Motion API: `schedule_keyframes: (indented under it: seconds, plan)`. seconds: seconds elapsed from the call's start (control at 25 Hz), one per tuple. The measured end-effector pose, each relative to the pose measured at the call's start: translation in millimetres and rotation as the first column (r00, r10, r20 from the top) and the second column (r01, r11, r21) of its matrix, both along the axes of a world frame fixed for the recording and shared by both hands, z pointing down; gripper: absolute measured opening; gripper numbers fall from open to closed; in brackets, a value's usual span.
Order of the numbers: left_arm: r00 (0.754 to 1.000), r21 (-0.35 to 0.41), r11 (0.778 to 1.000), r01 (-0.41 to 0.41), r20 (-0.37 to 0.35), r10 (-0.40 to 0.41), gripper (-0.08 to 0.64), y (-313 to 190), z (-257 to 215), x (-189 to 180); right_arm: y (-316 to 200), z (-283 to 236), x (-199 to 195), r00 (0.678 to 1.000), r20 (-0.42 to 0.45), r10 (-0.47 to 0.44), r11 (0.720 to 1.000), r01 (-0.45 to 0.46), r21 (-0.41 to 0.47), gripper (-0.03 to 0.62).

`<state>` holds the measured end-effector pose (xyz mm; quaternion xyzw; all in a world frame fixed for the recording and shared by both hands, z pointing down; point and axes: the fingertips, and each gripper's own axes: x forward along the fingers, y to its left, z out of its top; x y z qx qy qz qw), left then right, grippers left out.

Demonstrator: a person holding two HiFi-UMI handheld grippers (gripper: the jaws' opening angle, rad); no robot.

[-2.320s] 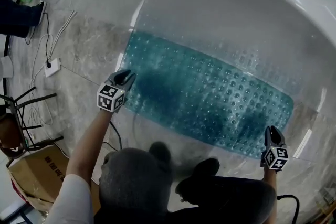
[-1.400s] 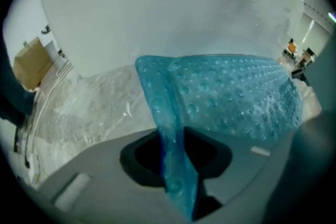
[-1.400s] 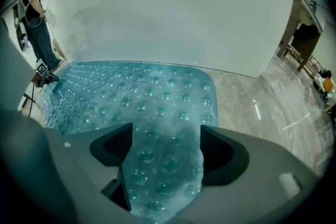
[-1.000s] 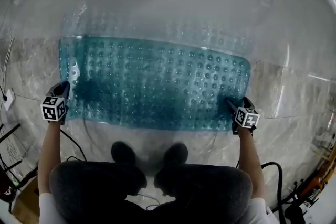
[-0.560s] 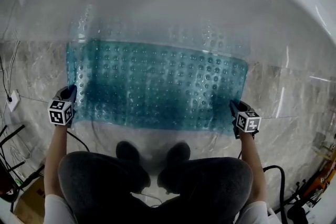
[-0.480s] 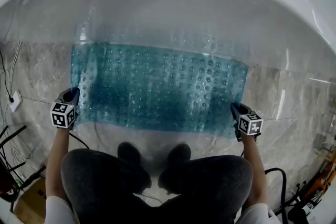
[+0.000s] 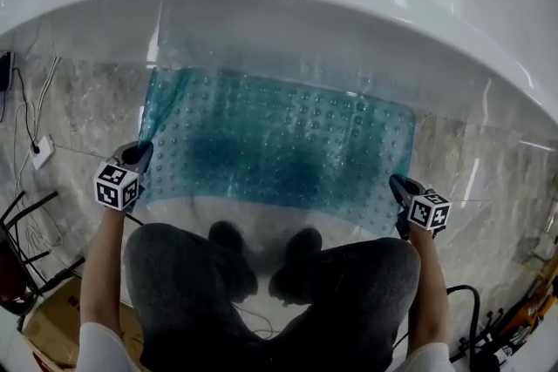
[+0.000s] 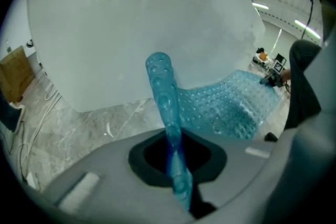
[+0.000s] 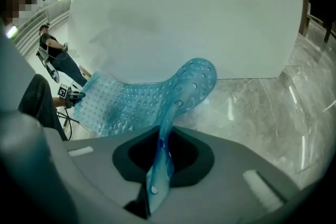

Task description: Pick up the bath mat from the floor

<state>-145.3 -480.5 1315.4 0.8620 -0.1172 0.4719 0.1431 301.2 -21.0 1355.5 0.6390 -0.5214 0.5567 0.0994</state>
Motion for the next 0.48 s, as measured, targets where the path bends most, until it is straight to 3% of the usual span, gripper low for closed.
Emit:
schedule_keyframes:
  seconds: [0.16, 0.48]
  plan:
    - [0.999, -0.039, 0.999, -0.031, -0.008, 0.031, 0.018, 22, -46, 14, -7, -40, -14, 0.999, 0.031, 0.04, 0.999, -0.04, 0.01, 0.034]
    - [0.992, -0.064, 0.99, -0.122, -0.027, 0.12, 0.018, 59, -154, 26, -34, -161, -55, 0.995, -0.003, -0.103, 0.993, 0.103, 0.054, 0.031]
